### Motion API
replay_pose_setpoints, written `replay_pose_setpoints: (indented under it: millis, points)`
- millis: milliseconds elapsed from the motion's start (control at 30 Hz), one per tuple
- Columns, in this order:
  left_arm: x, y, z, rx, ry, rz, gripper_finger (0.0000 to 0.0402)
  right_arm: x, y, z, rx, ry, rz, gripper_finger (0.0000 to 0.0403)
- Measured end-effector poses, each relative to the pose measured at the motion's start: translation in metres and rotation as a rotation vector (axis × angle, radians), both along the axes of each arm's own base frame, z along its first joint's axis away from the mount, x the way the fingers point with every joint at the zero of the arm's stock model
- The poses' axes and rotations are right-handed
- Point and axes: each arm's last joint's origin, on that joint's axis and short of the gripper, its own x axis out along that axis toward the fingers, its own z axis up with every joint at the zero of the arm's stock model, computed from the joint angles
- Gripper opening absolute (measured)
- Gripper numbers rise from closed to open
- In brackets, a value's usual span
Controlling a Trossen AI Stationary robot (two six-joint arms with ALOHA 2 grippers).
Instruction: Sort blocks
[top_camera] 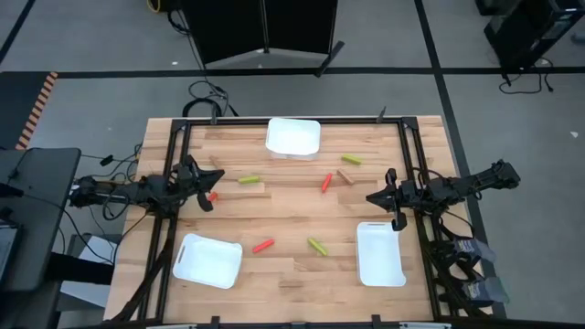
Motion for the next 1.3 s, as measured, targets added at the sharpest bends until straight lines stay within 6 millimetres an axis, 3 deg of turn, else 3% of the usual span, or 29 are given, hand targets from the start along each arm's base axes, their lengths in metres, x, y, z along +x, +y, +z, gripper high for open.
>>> replay_pose_setpoints:
  millis: [233, 400, 533, 733, 1000, 1200, 1300]
  points:
    - [0.000, 0.000, 0.000, 0.000, 0.000, 0.000, 0.0025, 0.000, 0.000, 0.008, -0.076, -0.078, -0.009, 0.0037]
    - [0.000, 0.000, 0.000, -0.016, -0.012, -0.001, 0.0025, -0.009, -0.003, 0.040, -0.018, -0.409, -0.040, 0.0037]
    - [0.000, -0.001, 0.005, -0.183, -0.137, -0.054, 0.0025, -0.021, -0.011, 0.060, 0.154, -0.635, -0.150, 0.0038]
    - [0.002, -0.004, 0.007, -0.341, -0.211, -0.166, 0.0025, -0.003, -0.021, 0.057, 0.317, -0.332, -0.349, 0.0036]
    - [0.008, -0.007, 0.005, -0.372, -0.172, -0.252, 0.0025, 0.033, -0.040, 0.051, 0.402, -0.151, -0.473, 0.0036]
    - [0.014, -0.006, 0.006, -0.356, -0.172, -0.187, 0.0025, 0.065, -0.057, 0.058, 0.338, -0.009, -0.552, 0.0036]
    - [0.017, -0.005, 0.005, -0.352, -0.128, -0.131, 0.0025, 0.082, -0.064, 0.066, 0.180, 0.071, -0.563, 0.0035]
